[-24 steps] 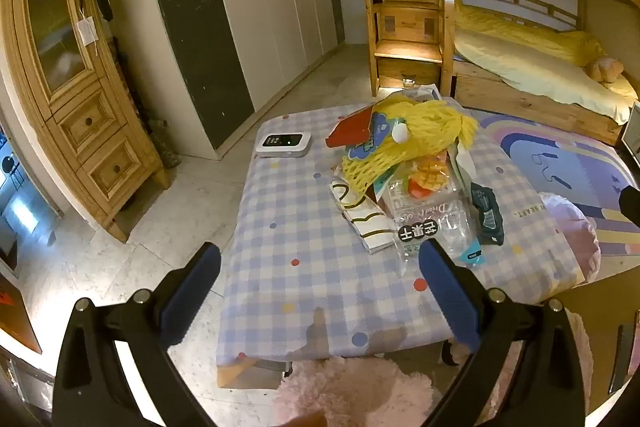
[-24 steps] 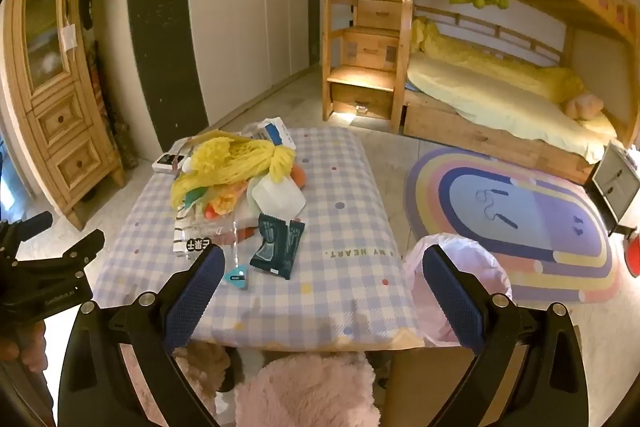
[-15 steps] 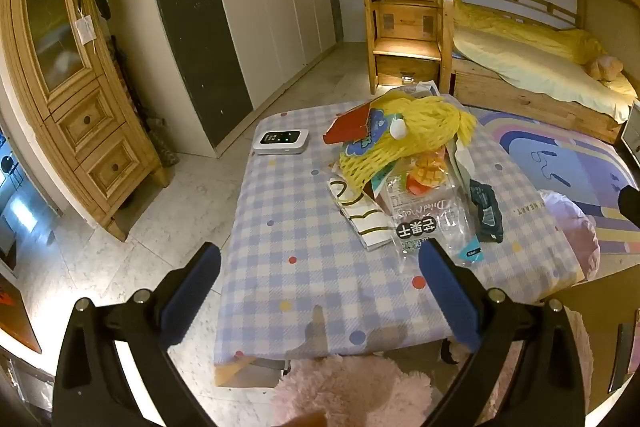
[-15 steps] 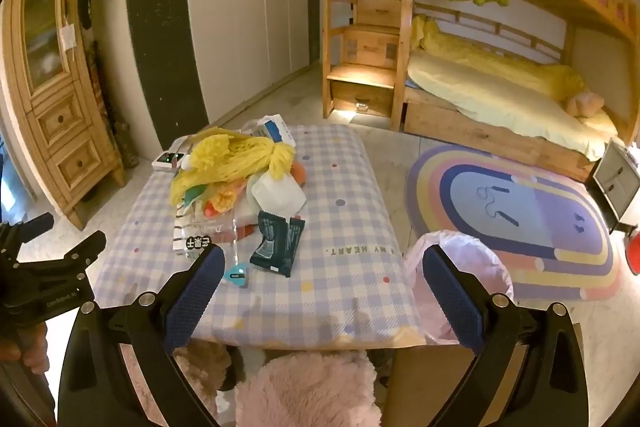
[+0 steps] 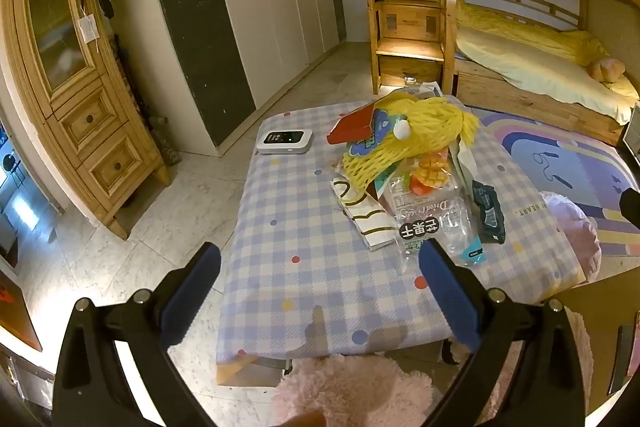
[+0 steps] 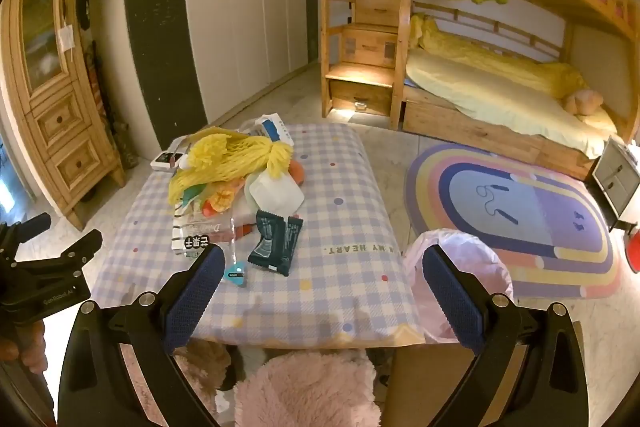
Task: Collect trash
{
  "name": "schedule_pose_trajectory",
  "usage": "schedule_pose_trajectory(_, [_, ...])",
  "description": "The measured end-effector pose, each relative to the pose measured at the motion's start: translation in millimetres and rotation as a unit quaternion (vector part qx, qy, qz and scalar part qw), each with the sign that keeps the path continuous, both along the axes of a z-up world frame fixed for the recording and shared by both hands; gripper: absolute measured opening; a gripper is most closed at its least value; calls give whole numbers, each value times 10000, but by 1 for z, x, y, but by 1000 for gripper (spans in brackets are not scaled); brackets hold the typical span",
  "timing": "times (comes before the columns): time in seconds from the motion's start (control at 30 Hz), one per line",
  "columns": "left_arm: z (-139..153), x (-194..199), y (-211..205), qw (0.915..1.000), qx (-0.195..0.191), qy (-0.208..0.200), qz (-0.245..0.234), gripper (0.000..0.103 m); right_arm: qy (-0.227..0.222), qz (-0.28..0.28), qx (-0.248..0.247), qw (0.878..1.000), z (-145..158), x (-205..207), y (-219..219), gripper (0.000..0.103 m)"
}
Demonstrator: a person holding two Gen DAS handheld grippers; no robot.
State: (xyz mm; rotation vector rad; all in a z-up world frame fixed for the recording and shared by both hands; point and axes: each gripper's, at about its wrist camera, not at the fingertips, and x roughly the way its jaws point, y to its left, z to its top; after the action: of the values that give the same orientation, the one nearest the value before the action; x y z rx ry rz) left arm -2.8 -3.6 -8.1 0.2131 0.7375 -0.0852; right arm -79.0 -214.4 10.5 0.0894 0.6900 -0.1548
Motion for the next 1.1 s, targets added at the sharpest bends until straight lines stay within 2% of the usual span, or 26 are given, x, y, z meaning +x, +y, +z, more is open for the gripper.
schedule_pose_trajectory(1.1, [7,8,11,10000,-13,25,69,96,25,0,5,10000,0,1,0,98])
